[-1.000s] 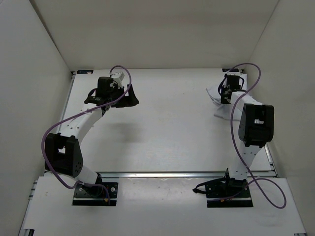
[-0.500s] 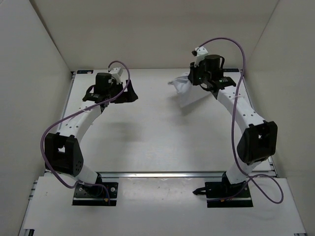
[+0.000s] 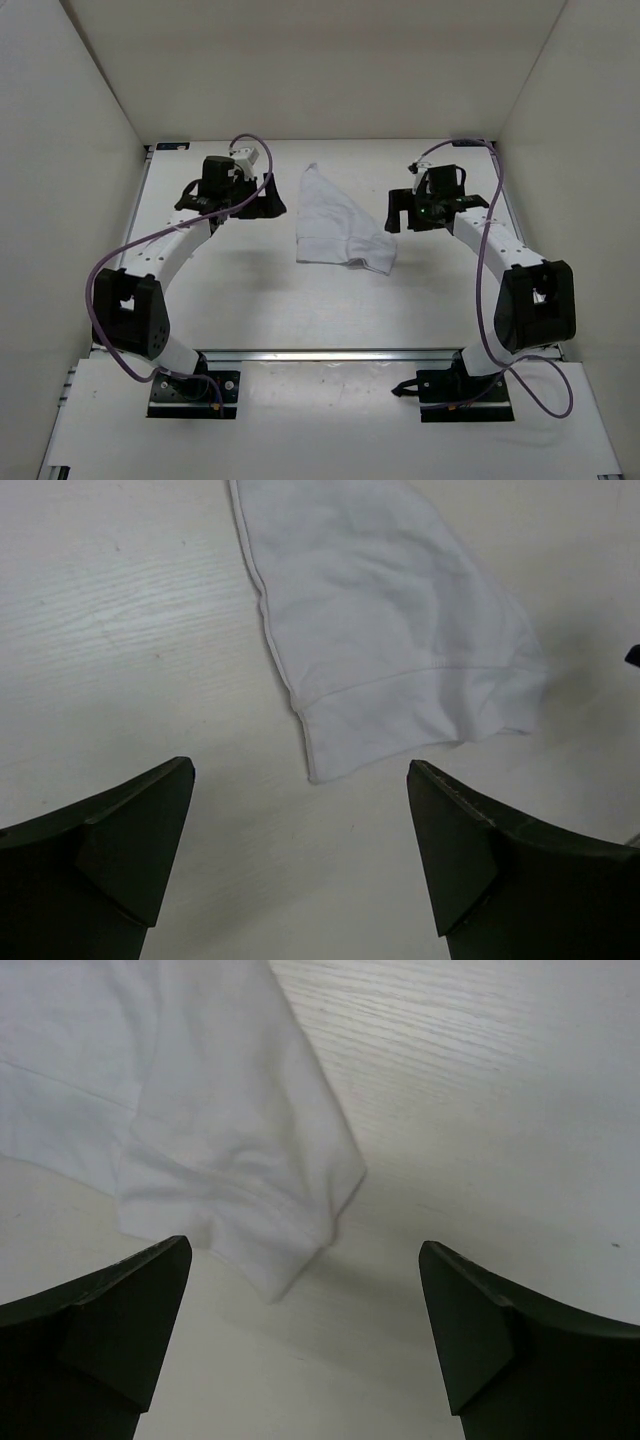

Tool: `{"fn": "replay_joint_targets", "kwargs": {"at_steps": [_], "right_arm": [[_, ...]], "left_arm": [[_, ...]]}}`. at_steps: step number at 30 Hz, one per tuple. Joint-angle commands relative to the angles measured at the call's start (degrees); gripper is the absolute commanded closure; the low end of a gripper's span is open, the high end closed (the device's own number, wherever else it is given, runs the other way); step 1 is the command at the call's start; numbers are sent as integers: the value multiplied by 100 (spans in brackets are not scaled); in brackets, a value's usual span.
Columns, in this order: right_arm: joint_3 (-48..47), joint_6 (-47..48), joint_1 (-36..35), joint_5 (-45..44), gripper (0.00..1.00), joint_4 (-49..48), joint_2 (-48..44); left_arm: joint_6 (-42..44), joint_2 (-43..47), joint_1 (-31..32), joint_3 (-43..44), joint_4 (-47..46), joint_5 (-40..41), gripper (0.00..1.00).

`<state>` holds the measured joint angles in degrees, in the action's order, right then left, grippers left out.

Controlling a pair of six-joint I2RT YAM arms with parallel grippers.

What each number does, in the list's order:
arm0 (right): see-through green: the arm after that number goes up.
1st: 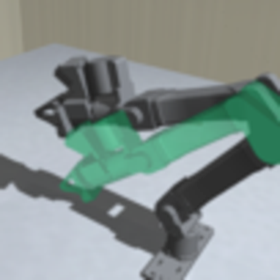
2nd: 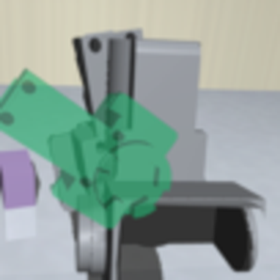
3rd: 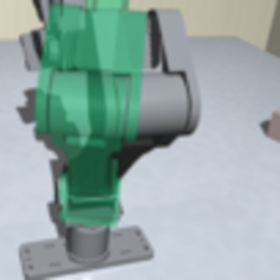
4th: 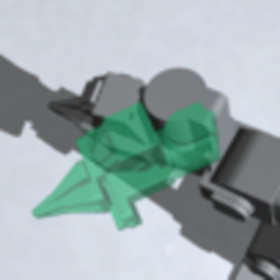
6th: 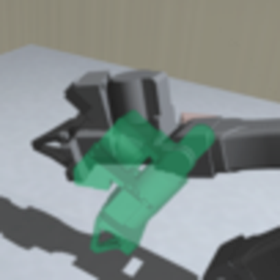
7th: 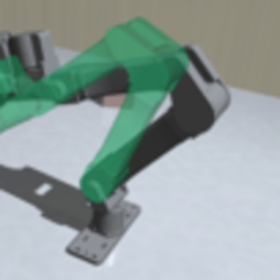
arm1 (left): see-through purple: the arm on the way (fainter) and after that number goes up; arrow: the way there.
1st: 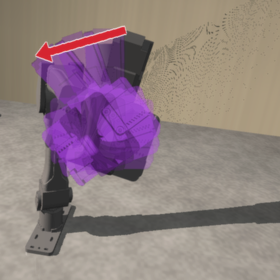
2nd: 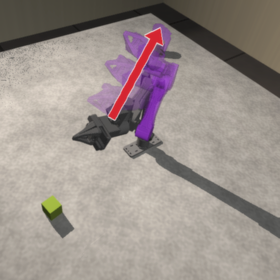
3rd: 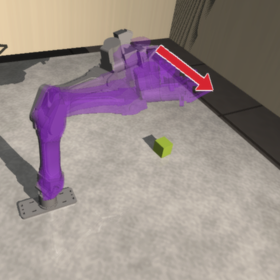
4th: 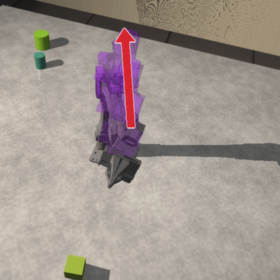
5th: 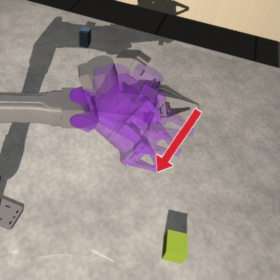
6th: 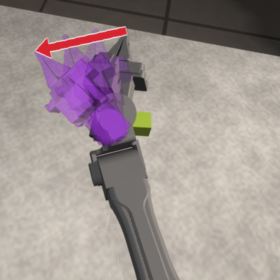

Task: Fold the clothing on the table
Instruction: Move the skirt to the center of the board

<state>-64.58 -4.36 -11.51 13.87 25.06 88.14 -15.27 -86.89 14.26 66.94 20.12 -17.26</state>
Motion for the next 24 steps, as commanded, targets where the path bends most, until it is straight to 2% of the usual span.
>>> {"fn": "replay_joint_targets", "kwargs": {"at_steps": [1, 4, 9, 12, 14, 18, 20, 22, 24], "right_arm": [[-108, -126, 26, -200, 5, -125, -525], [-3, -329, 157, 35, 7, -45, -473], [674, -873, 325, 668, 15, -529, -455], [867, -865, 176, 487, 14, -414, -464], [1043, -812, 79, 327, 11, -484, -525], [1447, -996, 131, 678, 14, -695, -587], [1518, -1032, 114, 608, 15, -696, -553], [1518, -1049, 35, 443, 15, -608, -526], [1580, -997, -18, 389, 15, -677, -552]], "left_arm": [[-19, 190, 147, -207, -131, -295, 2], [-186, 199, 436, -408, -157, -270, 2], [-889, -29, 797, -989, -675, -470, 3], [-1338, -108, 797, -1357, -1167, -595, 11], [-1339, -108, 815, -1569, -1290, -367, 11], [-1408, -109, 771, -1771, -1632, -234, 12], [-1513, -223, 736, -1868, -1878, -374, 24], [-1541, -380, 788, -1825, -1950, -340, 30], [-1471, -503, 876, -1746, -1916, -243, 29]]}}
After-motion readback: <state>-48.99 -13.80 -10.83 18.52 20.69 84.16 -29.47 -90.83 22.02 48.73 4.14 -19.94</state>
